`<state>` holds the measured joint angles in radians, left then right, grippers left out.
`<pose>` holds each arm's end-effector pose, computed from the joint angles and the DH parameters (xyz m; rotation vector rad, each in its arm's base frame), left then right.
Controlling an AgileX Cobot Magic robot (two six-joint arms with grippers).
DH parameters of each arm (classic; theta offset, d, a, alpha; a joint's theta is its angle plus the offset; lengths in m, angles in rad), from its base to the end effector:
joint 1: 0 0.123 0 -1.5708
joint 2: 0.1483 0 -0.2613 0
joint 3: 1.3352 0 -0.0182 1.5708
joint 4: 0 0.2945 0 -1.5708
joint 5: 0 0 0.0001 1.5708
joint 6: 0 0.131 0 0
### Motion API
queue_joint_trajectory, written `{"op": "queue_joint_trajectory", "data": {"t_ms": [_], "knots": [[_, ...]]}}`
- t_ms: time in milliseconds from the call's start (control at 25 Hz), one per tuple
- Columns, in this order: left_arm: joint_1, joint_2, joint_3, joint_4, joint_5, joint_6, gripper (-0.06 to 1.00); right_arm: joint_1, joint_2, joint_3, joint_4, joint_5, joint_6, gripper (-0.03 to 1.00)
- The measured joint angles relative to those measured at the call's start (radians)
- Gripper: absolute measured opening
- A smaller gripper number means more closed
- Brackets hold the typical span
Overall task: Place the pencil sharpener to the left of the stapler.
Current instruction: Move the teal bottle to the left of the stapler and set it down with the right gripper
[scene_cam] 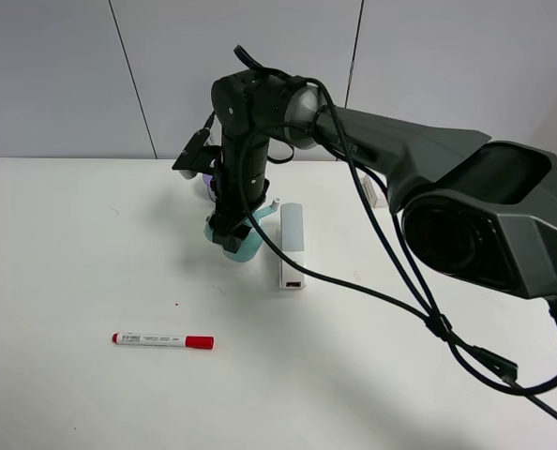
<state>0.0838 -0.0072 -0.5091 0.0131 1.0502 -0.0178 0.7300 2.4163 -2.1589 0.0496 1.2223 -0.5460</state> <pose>0.0911 0.0091 0.2852 -0.1031 2.0152 0.0575 0.3950 0.3617 0.1048 -1.7518 2.3945 0.0955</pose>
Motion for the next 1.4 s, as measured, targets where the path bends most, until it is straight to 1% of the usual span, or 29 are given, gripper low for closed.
{"op": "queue_joint_trajectory", "data": {"t_ms": [240, 720, 1400], "knots": [[0.0, 0.0, 0.0, 0.0, 0.0, 0.0, 1.0, 0.0, 0.0, 0.0, -0.035, 0.0, -0.009, 0.66], [0.0, 0.0, 0.0, 0.0, 0.0, 0.0, 1.0, 0.0, 0.014, 0.0, -0.035, 0.0, -0.051, 0.66], [0.0, 0.0, 0.0, 0.0, 0.0, 0.0, 1.0, 0.0, 0.069, 0.0, -0.016, 0.0, -0.062, 0.66]]}}
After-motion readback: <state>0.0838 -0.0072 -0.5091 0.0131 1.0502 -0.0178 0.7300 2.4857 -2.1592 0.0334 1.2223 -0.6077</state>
